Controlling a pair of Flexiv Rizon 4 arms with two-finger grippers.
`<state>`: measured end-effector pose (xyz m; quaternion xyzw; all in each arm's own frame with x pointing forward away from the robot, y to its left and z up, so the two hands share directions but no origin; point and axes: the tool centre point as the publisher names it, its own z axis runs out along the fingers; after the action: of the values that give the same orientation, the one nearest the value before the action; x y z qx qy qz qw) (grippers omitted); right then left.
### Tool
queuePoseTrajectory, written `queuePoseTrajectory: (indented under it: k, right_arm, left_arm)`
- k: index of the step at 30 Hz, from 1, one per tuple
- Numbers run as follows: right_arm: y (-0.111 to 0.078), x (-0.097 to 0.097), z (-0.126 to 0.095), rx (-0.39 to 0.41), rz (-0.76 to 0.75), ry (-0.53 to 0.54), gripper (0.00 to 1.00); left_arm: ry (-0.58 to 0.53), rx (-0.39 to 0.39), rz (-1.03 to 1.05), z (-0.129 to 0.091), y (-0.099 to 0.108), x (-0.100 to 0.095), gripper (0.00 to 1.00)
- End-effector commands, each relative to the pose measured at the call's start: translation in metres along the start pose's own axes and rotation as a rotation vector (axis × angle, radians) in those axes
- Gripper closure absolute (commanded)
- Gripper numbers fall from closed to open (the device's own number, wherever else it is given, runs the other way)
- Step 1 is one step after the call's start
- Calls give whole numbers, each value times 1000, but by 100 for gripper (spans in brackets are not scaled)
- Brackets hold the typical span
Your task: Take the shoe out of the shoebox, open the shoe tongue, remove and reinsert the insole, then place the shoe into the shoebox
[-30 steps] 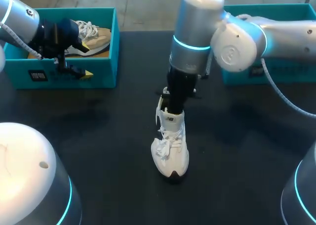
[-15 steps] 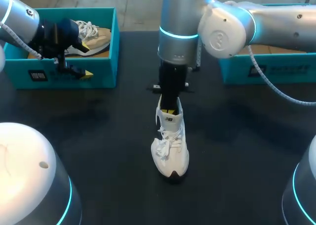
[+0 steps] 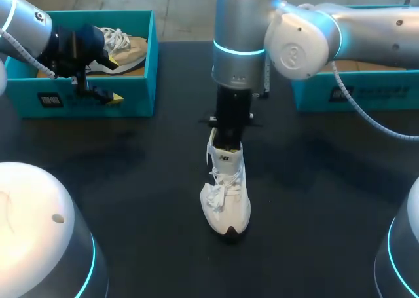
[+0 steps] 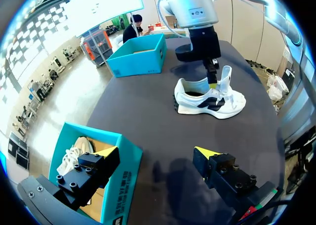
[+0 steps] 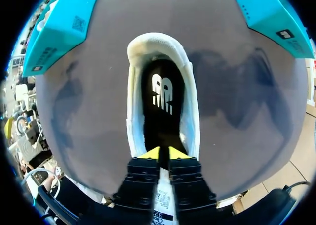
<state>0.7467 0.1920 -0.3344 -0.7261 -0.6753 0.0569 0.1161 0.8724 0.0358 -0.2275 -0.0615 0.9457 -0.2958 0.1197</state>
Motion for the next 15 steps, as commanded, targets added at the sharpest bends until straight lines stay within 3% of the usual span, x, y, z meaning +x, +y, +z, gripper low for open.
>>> queuePoseTrajectory:
  k: [1,15]
  right_arm:
    - [-2,-3,2,-13,6,8,0]
    - [6,2,11,-22,-68,20,0]
  left_arm:
    - [0,-4,0,0,0,0,0]
    - [0,-4,0,0,0,0,0]
